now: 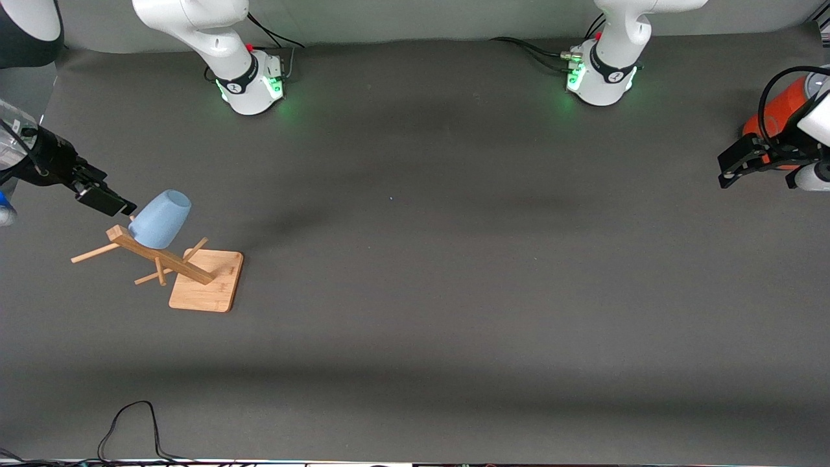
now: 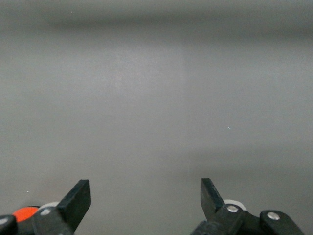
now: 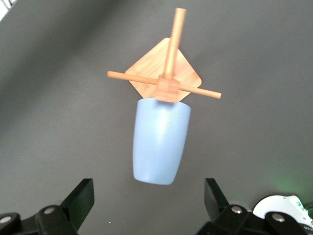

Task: Rotate and upright cup with both arms
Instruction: 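Reach the right gripper to the blue cup on the wooden stand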

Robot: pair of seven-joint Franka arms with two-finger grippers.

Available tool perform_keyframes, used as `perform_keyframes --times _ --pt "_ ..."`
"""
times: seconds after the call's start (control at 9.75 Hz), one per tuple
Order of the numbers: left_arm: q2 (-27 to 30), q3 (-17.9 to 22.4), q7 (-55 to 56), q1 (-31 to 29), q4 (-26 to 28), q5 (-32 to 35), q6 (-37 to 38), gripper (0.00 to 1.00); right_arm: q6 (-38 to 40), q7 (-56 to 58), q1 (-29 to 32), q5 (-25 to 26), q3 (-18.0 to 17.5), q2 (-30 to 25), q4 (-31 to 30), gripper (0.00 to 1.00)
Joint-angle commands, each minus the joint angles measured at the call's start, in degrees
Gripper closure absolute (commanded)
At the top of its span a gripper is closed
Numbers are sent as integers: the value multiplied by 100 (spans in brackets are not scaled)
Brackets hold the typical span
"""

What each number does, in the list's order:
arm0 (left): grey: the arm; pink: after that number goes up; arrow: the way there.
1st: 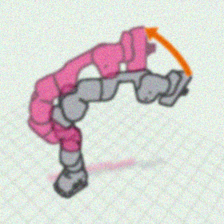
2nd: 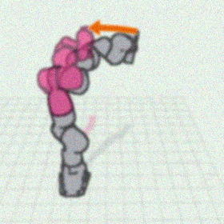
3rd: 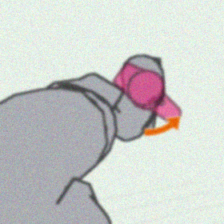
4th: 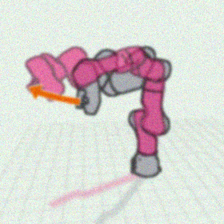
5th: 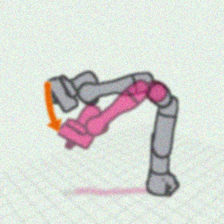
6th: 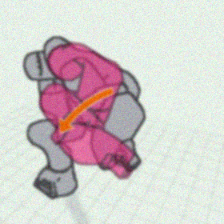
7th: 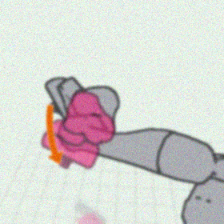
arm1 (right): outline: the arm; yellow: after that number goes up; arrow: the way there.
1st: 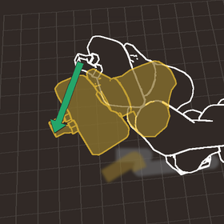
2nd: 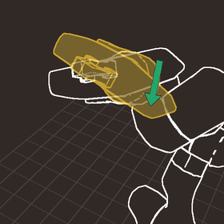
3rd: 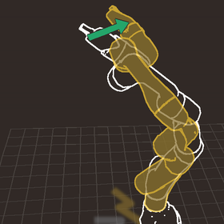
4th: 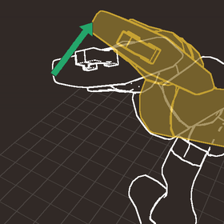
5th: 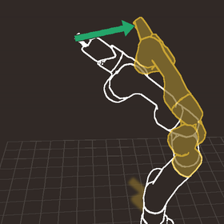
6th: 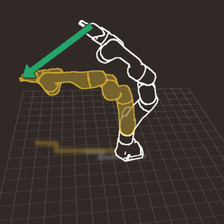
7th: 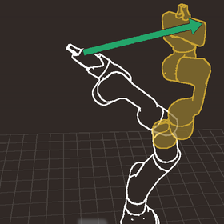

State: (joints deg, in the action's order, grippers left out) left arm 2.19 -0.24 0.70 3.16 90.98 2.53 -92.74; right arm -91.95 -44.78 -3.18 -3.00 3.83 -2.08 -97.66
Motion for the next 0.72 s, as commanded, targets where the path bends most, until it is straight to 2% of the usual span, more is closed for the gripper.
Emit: perform_keyframes --times 0.0,0.62 --pt "-26 -20 1 -8 -98 89 19 0 -181 -198 -7 -104 74 -214 -463 0" --pt "-35 -11 -8 -8 -98 90 19 0 -1797 -198 -25 -218 110 -153 -1571 0"
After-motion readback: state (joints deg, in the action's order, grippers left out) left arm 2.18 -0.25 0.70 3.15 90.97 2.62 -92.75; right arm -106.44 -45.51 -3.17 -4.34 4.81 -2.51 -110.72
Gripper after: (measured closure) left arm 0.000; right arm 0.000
